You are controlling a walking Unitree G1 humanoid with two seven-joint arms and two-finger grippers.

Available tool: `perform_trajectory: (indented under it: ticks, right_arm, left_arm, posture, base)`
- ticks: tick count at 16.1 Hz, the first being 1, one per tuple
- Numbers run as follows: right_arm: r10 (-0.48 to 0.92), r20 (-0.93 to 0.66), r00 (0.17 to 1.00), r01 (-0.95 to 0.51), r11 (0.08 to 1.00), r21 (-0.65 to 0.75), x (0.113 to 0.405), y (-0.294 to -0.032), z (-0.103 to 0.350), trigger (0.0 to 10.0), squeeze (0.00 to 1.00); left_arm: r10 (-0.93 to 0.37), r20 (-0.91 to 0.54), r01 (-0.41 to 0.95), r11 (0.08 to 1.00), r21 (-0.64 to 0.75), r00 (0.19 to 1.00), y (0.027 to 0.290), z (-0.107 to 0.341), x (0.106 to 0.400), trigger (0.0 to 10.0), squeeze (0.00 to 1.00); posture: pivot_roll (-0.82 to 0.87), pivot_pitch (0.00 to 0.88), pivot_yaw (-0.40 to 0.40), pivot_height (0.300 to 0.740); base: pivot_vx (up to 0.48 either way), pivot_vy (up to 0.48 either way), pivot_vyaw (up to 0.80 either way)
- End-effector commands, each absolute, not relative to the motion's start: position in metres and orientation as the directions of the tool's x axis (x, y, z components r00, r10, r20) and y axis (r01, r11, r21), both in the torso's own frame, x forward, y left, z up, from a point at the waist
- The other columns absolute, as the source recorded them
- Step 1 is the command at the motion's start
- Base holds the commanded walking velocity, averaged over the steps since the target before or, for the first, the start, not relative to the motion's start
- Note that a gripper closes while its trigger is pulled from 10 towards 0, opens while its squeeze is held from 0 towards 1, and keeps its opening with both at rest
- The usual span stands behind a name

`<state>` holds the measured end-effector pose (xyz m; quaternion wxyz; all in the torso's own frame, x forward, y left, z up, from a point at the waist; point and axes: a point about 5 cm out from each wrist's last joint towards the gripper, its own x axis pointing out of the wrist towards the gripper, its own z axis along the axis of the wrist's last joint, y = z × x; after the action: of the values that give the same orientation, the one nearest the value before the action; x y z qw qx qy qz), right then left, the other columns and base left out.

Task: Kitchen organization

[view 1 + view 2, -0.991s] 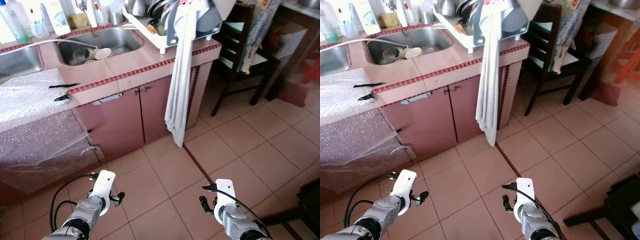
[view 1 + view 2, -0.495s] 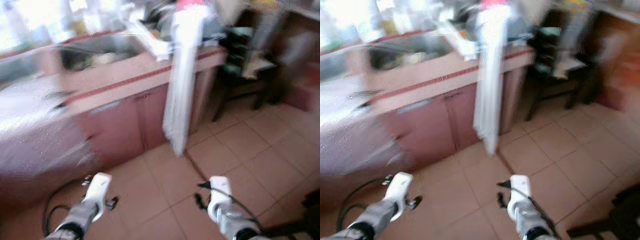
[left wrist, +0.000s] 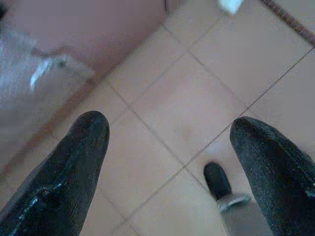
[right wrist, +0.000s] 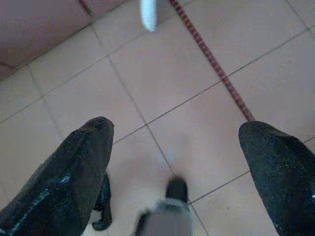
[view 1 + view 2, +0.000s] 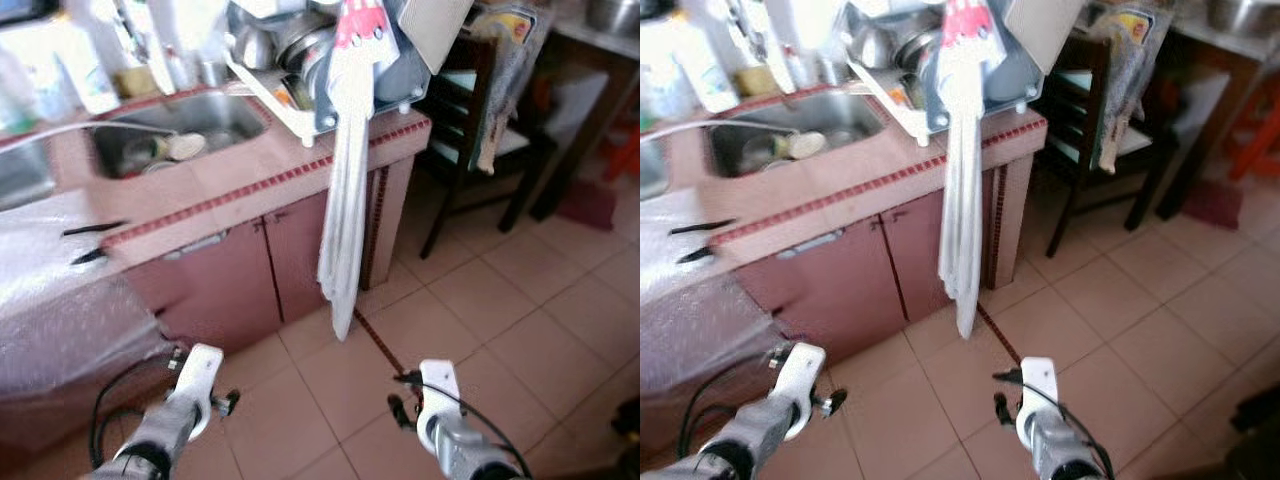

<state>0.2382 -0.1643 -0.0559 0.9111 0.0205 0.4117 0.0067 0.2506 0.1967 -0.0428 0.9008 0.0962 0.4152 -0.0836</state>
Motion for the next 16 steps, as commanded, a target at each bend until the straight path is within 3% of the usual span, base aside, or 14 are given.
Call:
perform_trajectory:
  ticks: [1, 9, 16]
  right_arm:
    - [0.001, -0.755, 0.655, 0.027, 0.999, 0.024, 0.237, -0.173, -0.056, 10.0, 0.00]
    - [-0.005, -0.752, 0.659, 0.040, 0.999, 0.028, 0.241, -0.176, -0.054, 10.0, 0.00]
    - [-0.042, -0.746, 0.664, 0.127, 0.990, 0.057, 0.244, -0.179, -0.051, 10.0, 0.00]
  left_arm:
    - [-0.082, -0.763, 0.237, 0.967, 0.096, 0.641, 0.193, -0.044, 0.250, 10.0, 0.00]
    - [-0.020, -0.778, 0.187, 0.974, 0.125, 0.628, 0.201, -0.043, 0.250, 10.0, 0.00]
    - [0.002, -0.785, 0.188, 0.971, 0.151, 0.619, 0.211, -0.040, 0.252, 10.0, 0.00]
  posture:
    - [-0.04, 0.065, 0.036, 0.740]
    - [-0.03, 0.060, 0.011, 0.740]
    - [-0.02, 0.043, 0.053, 0.740]
  base:
    - [0.000, 0.000, 0.00]
    - [0.000, 0.000, 0.00]
    - [0.000, 0.000, -0.06]
